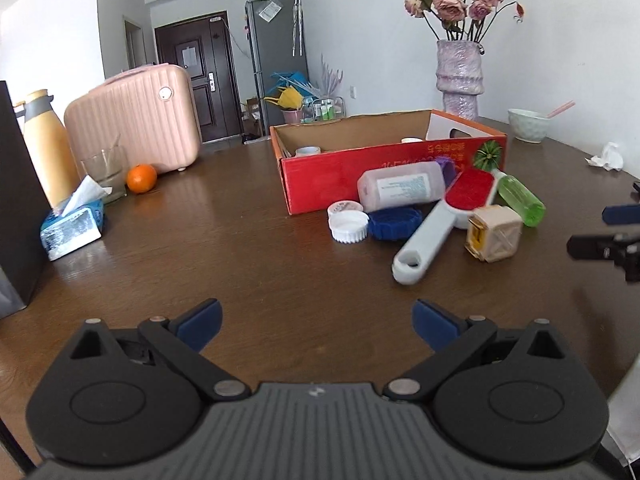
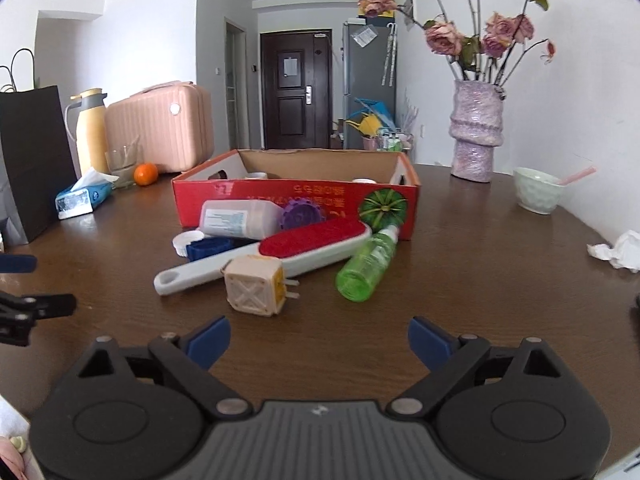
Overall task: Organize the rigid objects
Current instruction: 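Grasp the white plug adapter with the right tool while the left tool grasps a white cap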
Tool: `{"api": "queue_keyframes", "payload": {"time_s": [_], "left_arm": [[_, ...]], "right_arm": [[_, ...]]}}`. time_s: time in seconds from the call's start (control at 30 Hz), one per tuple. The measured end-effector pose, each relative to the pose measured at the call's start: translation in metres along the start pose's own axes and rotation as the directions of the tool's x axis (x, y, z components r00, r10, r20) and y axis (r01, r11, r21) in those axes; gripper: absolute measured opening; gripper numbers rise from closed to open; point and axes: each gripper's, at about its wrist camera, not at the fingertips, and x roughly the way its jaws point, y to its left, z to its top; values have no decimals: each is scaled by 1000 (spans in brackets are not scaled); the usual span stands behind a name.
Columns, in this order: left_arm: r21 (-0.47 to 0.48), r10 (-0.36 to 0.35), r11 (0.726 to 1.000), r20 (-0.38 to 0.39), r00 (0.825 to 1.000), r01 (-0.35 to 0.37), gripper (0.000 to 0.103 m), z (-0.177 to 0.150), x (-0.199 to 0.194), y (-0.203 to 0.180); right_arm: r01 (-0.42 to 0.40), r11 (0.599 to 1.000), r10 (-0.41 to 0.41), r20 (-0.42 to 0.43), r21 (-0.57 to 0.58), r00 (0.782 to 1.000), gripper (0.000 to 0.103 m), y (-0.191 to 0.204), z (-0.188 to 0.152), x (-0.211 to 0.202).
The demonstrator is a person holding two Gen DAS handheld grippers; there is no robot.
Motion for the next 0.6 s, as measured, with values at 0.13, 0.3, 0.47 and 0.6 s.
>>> {"api": "queue_keyframes", "payload": {"time_s": [0.13, 0.3, 0.47, 0.6], "left_arm": [[21, -54, 998, 14, 998, 54, 103, 21, 38, 7], [94, -34, 995, -72, 997, 41, 84, 43, 100, 6], [55, -198, 978, -88, 976, 203, 78, 57, 135, 11], [19, -234, 972, -92, 968, 236, 41, 57, 150, 9]], "right_arm": [[-68, 997, 67, -32, -46, 997, 95, 14, 14, 36], [-101, 986, 90, -85, -134, 992, 75, 34, 25, 81], [-131, 989, 122, -117, -75, 986, 56, 25, 33, 99], [-134, 990, 129, -111, -41, 985, 54, 18, 32, 104]]}}
